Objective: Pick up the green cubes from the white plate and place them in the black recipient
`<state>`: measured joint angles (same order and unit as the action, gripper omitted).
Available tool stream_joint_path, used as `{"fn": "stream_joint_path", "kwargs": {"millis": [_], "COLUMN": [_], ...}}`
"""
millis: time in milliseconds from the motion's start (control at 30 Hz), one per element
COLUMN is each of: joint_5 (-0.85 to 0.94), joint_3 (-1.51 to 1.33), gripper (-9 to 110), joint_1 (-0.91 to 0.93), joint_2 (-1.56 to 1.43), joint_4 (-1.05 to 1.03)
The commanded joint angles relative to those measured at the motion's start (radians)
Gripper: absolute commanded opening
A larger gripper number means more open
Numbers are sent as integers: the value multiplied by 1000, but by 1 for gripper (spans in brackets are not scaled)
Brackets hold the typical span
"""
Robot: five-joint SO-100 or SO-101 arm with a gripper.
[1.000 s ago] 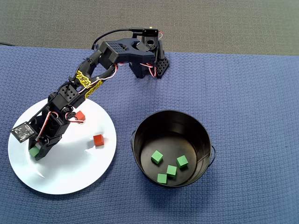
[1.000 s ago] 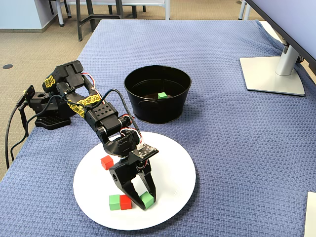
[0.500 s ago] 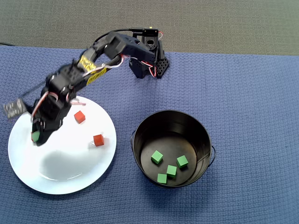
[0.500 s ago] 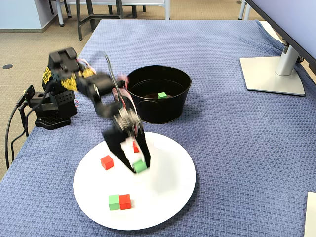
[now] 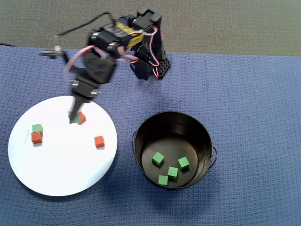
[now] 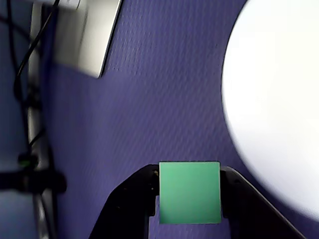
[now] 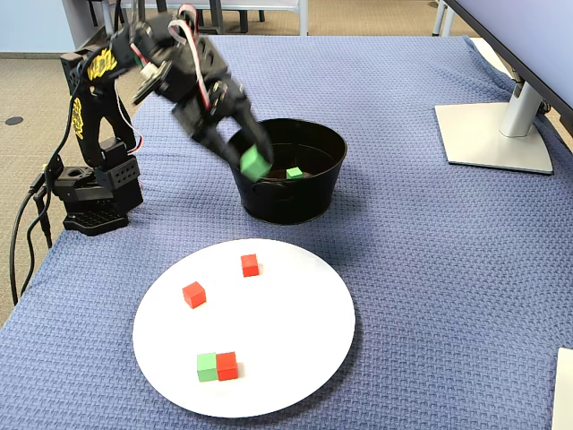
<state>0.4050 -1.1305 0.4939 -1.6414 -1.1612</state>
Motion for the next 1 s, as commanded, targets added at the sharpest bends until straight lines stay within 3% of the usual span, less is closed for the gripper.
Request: {"fn": "stream_joint_path", "kwargs": {"millis": [0, 267, 400, 500, 600, 733, 967], "joint_5": [-186, -368, -327, -265, -95, 342, 936], "joint_3": [-130, -256, -210, -184, -160, -183, -370], "gripper": [0, 0, 30, 31, 29, 25, 28], "joint_1": [-224, -584, -647, -574, -425, -202, 167], "joint_2": [-161, -109, -74, -118, -167, -189, -138], "joint_4": [-43, -23, -58, -57, -51, -51, 396]}}
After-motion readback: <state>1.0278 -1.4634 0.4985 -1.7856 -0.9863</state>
